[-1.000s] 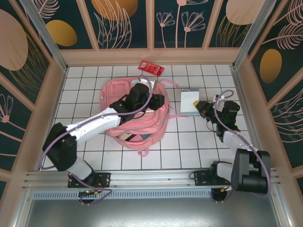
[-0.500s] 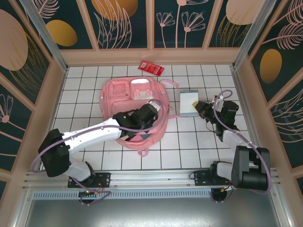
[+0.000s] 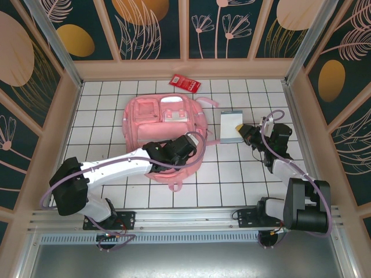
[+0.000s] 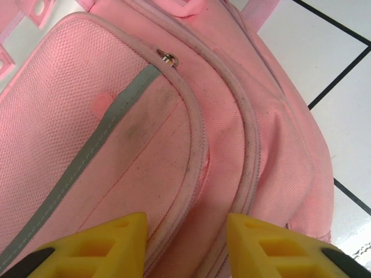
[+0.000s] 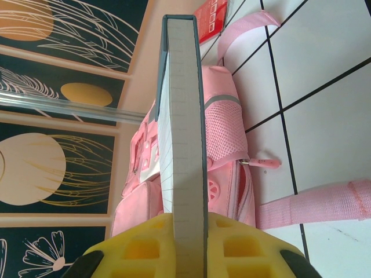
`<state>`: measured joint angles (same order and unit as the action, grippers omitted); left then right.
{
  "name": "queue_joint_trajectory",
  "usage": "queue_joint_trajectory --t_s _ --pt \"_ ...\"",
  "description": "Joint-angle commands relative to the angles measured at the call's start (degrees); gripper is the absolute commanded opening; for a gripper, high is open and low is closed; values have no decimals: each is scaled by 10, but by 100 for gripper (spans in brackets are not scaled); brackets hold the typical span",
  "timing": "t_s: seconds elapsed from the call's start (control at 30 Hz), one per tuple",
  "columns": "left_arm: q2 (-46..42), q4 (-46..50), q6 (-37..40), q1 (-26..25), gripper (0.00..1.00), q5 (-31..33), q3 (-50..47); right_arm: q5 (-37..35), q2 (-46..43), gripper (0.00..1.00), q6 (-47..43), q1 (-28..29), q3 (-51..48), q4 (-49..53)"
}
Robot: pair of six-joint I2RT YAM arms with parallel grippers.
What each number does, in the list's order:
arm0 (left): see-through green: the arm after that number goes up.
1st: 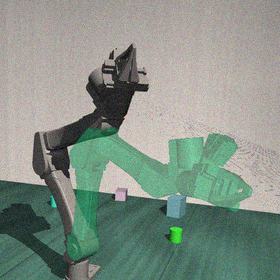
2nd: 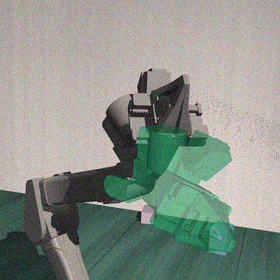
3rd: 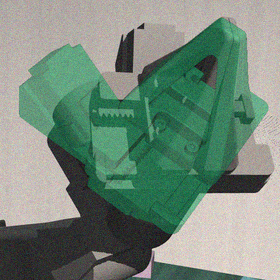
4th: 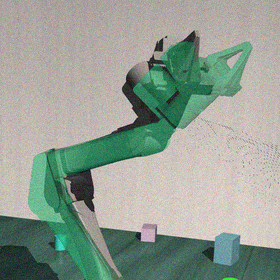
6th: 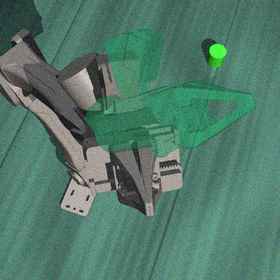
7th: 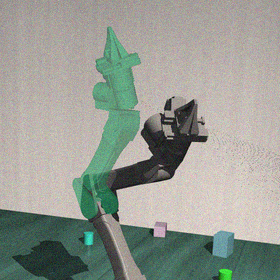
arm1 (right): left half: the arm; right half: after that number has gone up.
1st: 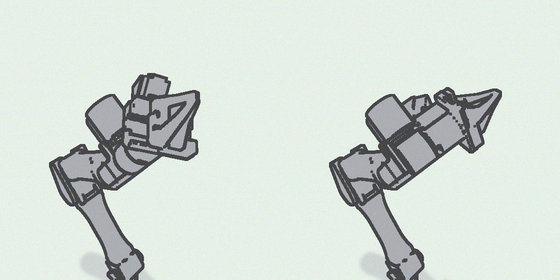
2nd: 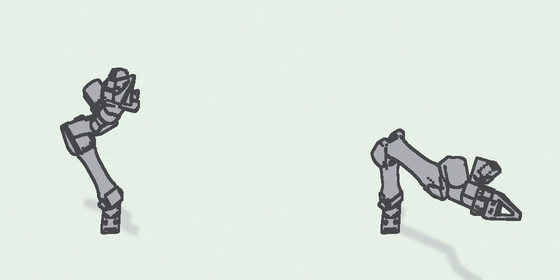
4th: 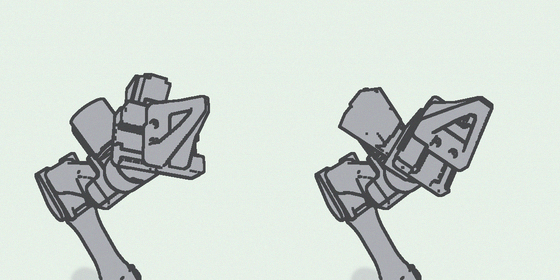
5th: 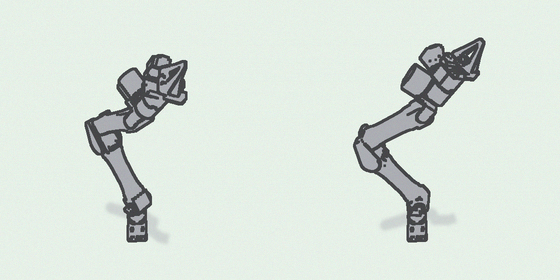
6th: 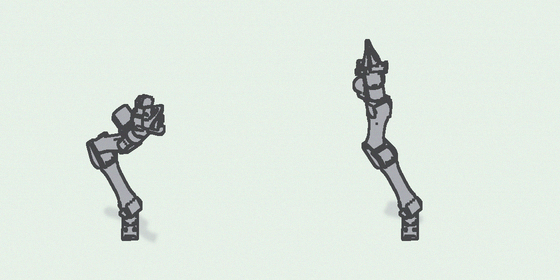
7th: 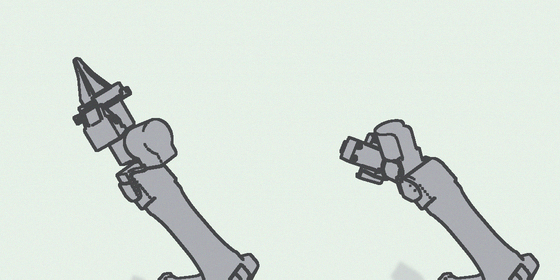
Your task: Pack the student bag
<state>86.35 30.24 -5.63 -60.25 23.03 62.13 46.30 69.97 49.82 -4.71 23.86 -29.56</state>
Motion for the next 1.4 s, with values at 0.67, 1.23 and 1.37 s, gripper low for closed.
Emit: queue_joint_trajectory --t_s 0.67,1.23,1.37 --pt "57 34 -9 -27 46 111 3 6 -16 0 -10 5 1 -22" --pt "15 -77 23 -17 0 210 67 10 -29 0 -7 8 -14 -19" --pt "25 -100 23 8 0 206 123 11 -30 0 1 22 -28 -29"
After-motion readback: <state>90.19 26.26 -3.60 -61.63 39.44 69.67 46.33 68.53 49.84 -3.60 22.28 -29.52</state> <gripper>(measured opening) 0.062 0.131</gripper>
